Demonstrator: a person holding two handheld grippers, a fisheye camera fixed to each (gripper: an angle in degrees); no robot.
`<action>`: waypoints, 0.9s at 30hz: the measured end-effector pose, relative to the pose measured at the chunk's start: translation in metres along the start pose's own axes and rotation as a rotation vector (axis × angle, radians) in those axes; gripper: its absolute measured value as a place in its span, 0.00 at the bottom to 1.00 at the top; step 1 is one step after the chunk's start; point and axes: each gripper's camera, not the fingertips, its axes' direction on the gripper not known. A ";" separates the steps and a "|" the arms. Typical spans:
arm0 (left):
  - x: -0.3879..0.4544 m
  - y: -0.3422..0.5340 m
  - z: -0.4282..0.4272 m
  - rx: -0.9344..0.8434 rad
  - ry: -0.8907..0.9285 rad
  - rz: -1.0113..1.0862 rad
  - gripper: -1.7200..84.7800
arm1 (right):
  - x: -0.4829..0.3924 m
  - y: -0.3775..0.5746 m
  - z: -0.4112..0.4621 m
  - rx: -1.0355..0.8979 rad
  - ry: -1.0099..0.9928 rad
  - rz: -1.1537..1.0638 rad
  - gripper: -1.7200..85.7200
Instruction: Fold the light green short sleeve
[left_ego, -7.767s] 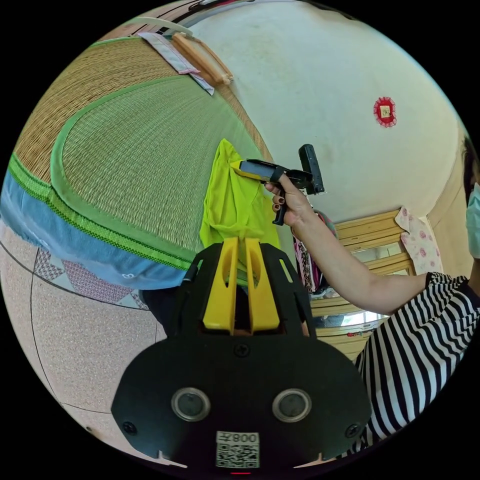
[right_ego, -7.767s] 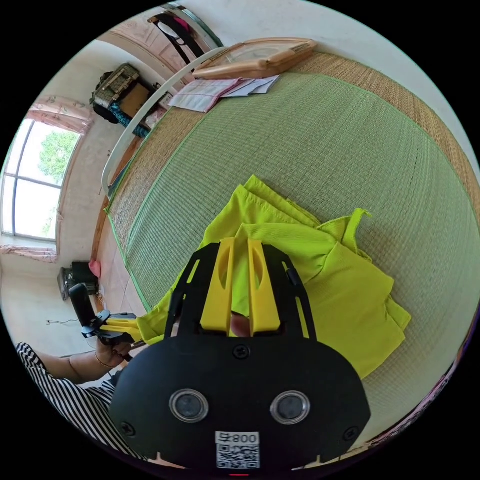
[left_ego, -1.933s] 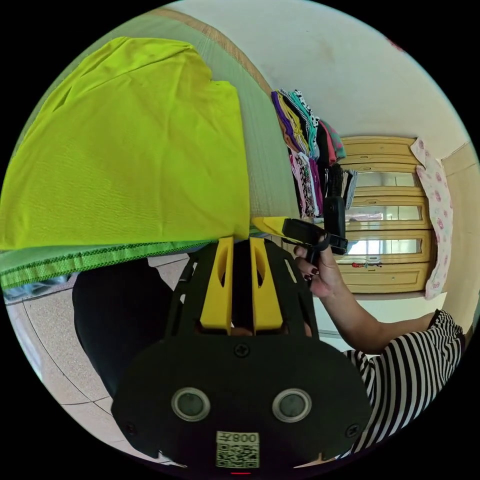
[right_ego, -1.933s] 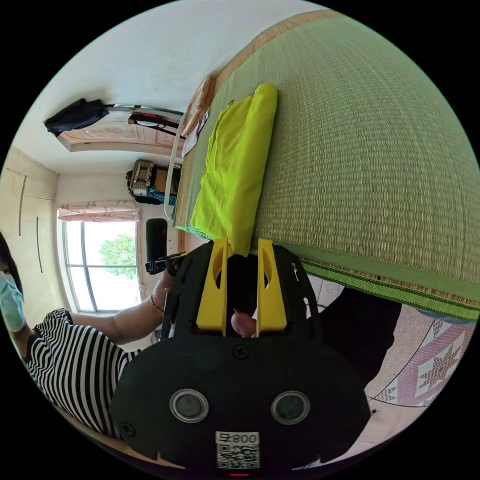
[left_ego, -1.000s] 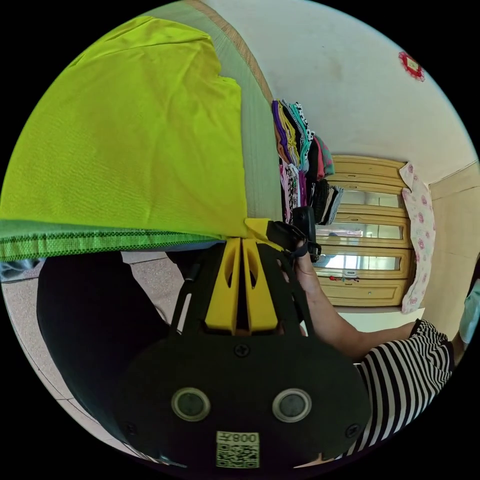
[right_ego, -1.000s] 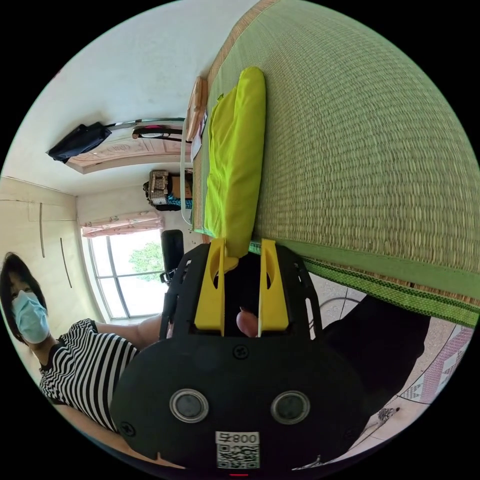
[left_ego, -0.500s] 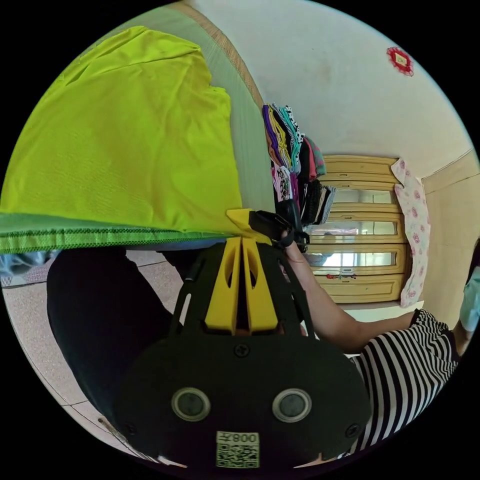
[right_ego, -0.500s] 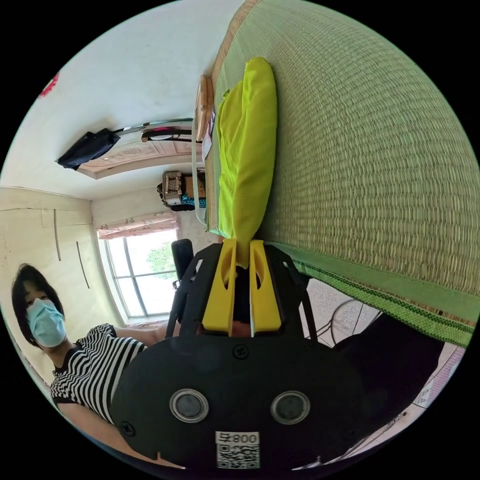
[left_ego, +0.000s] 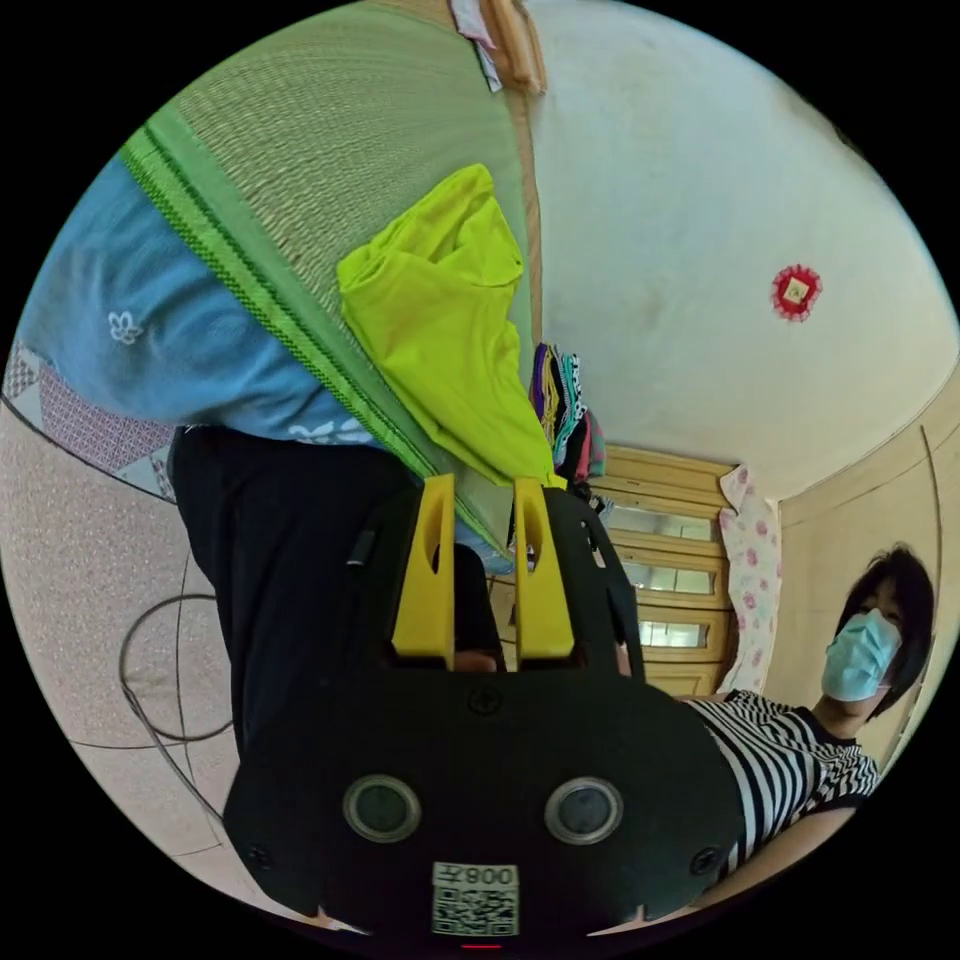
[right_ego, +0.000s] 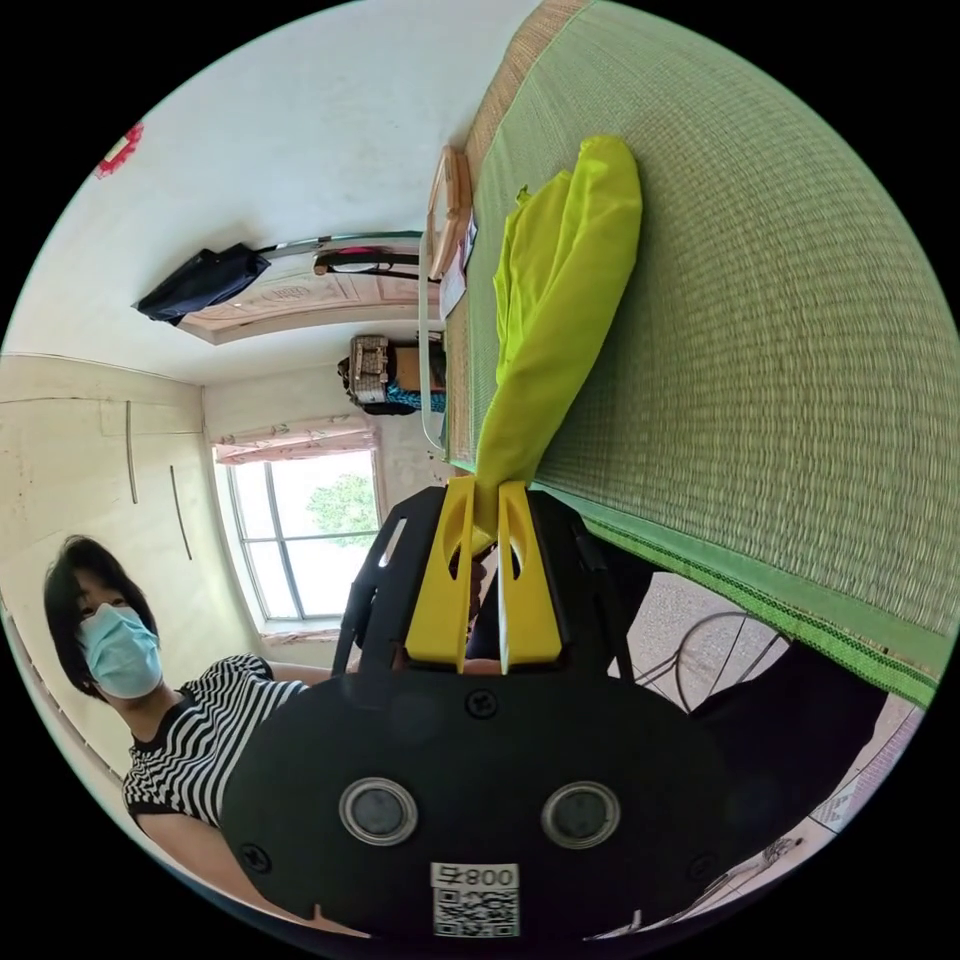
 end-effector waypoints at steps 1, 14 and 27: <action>-0.009 0.000 -0.003 0.024 0.031 -0.021 0.14 | -0.002 -0.001 0.000 -0.001 -0.001 -0.001 0.05; -0.082 0.000 -0.019 0.192 0.212 -0.209 0.16 | -0.048 -0.012 0.010 -0.011 0.016 -0.053 0.05; -0.117 0.008 -0.027 0.220 0.277 -0.273 0.14 | -0.066 -0.005 0.012 -0.010 0.030 -0.062 0.05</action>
